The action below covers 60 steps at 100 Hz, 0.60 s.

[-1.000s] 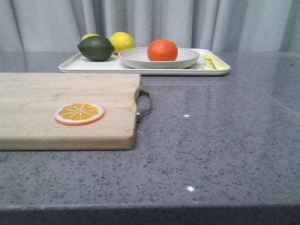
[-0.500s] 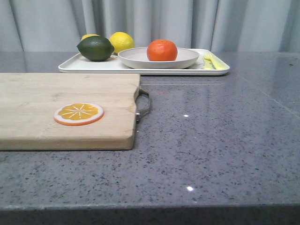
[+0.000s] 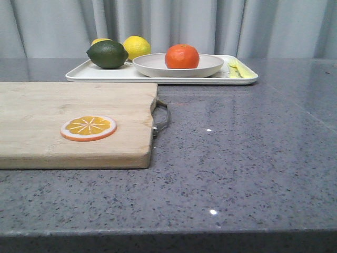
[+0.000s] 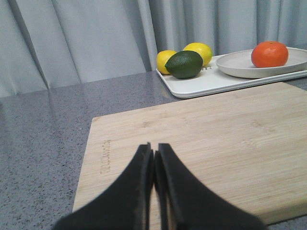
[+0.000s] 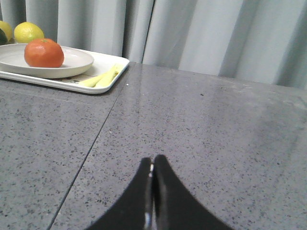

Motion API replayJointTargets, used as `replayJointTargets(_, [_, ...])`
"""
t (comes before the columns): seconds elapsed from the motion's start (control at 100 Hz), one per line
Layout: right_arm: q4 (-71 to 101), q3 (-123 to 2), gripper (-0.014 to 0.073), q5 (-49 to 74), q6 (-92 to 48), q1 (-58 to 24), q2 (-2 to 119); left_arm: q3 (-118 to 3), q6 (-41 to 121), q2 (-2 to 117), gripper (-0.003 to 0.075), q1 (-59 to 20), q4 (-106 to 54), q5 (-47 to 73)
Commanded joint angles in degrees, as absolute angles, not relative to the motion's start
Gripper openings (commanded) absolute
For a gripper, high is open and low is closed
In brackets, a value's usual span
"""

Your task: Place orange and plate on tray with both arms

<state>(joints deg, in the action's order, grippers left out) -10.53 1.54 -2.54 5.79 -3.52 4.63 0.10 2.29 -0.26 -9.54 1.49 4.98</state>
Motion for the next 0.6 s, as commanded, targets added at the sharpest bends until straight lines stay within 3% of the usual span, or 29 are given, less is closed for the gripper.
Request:
replayJointTargets(0.0, [-11.0,0.3,-0.0102,-5.4,6.1,-3.4,4.1,0.5,1.8,-2.2,-0.0020,-9.5,1.0,0.8])
replayJointTargets(0.59, [-10.9,0.4,-0.0102,-1.2,6.1,-3.4,-1.3,0.5,1.8,-2.2,-0.0020,-9.5,1.0,0.8])
